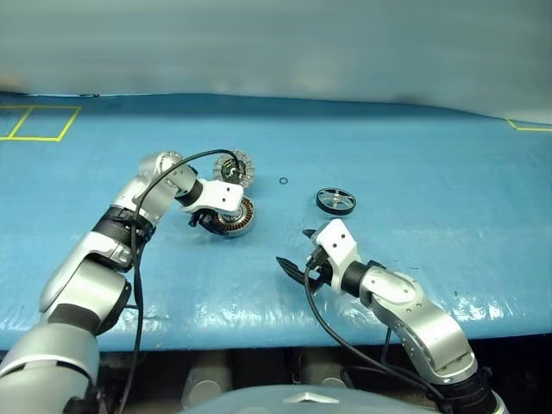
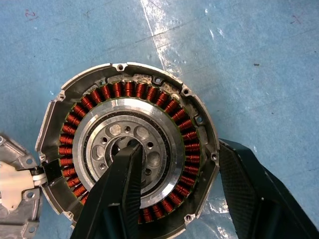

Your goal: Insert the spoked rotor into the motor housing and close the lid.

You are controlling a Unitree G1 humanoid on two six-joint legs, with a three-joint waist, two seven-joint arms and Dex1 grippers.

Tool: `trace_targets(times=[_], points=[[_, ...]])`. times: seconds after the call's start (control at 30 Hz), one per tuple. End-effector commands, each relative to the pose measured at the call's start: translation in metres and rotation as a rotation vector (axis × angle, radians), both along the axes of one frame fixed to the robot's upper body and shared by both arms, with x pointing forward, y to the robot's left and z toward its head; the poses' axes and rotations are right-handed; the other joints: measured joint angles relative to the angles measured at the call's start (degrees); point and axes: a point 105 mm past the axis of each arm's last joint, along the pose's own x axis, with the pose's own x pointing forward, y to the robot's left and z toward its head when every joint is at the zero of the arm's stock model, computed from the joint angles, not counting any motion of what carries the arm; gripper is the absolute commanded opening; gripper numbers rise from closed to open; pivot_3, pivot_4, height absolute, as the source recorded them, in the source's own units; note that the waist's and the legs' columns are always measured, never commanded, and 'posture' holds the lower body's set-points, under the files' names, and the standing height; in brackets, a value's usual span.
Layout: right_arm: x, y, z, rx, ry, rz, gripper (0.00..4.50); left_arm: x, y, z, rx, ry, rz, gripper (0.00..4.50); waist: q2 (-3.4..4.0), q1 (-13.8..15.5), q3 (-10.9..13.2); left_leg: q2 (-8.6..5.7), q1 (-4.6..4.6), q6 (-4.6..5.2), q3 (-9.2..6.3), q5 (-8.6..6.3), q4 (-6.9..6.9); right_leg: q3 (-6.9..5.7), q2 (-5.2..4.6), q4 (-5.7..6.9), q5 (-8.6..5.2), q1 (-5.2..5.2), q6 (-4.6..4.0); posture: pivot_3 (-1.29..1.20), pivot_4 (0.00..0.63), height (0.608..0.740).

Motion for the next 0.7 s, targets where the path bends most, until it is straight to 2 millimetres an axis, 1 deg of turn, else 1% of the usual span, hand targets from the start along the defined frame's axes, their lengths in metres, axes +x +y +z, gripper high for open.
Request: trace_targets(times=[0.03, 0.17, 0.37, 0.7], points=[[0.001, 0.004, 0.011, 0.022, -0.043, 0.015, 4.5, -0.013, -0.012, -0.002, -0.018, 0.032, -0.036, 2.02, 0.0, 0.03, 0.0, 0.0, -0.01, 0.0, -0.01, 0.0, -0.01, 0.0, 0.0, 0.0, -0.01, -0.01, -0.01, 0.0, 0.15, 0.74], [0.002, 0.006, 0.01, 0.024, -0.038, 0.025, 4.5, -0.029, -0.018, -0.008, -0.016, 0.065, -0.056, 2.02, 0.0, 0.12, 0.0, -0.02, -0.01, 0.0, -0.03, 0.0, -0.02, -0.02, -0.02, -0.01, -0.02, 0.0, -0.02, 0.0, 0.15, 0.74], [0.002, 0.01, 0.009, 0.026, -0.028, 0.043, 4.5, -0.043, -0.023, -0.015, -0.013, 0.075, -0.064, 2.02, 0.02, 0.1, -0.02, -0.02, 0.06, 0.0, -0.03, 0.0, 0.01, -0.02, -0.02, 0.0, -0.03, 0.06, -0.01, 0.0, 0.15, 0.74], [0.001, 0.011, 0.007, 0.026, -0.023, 0.051, 4.5, -0.05, -0.026, -0.019, -0.012, 0.089, -0.05, 2.02, 0.04, 0.12, -0.04, -0.02, 0.07, 0.0, -0.02, 0.0, 0.01, -0.02, -0.02, 0.0, -0.03, 0.07, -0.01, 0.0, 0.15, 0.74]])
